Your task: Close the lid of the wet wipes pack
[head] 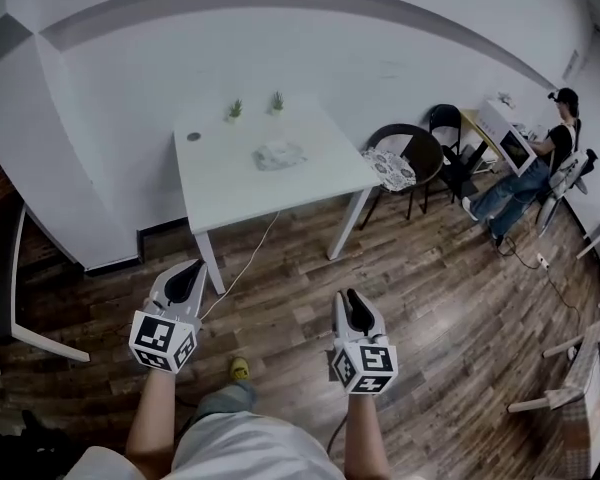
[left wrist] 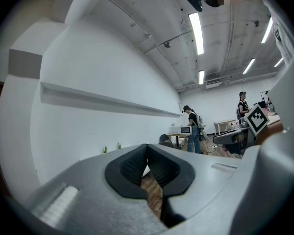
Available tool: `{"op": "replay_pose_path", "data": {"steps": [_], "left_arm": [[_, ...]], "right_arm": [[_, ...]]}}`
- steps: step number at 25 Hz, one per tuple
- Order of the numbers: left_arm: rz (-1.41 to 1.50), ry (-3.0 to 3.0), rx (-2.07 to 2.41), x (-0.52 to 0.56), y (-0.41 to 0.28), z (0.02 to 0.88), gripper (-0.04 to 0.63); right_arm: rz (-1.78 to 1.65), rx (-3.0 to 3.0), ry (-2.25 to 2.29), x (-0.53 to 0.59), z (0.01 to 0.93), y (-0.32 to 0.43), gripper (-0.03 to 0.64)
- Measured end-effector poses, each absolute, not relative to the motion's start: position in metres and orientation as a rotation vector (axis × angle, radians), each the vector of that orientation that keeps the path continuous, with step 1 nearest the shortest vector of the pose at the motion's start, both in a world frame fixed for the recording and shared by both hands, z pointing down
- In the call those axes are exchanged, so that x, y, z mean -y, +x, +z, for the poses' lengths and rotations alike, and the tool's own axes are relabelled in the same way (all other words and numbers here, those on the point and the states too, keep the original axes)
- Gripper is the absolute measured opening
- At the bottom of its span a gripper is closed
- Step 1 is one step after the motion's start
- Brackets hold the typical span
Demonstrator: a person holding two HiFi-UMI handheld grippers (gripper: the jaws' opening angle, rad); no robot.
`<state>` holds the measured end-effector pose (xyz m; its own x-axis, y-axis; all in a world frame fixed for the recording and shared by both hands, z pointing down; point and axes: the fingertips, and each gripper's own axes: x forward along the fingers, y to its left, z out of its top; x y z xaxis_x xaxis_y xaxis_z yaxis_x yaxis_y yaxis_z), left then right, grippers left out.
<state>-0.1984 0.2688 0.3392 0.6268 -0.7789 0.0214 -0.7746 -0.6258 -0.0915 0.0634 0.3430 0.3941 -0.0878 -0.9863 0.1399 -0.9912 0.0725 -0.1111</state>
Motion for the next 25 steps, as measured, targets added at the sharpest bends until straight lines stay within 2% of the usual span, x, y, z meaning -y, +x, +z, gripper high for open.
{"op": "replay_pose_path", "data": {"steps": [10,17,25], "left_arm": [[-0.094,-2.828,-1.277,-0.129,-0.206,0.343,0.006],[-0.089,-2.86,-1.258,-0.074,-0.202,0.348,0.006],[-0.107,-2.859,-1.27,-0.008,-0.175,0.361,0.006]], "right_arm": [[0.304,2.215,2.142,-0.215,0.391,0.059,0.094],[0.316,2.225,2.116,-0.16,0.392,0.051,0.093],[0.334,2.246,2.112,-0.092,0.404,0.081,0.092]]}}
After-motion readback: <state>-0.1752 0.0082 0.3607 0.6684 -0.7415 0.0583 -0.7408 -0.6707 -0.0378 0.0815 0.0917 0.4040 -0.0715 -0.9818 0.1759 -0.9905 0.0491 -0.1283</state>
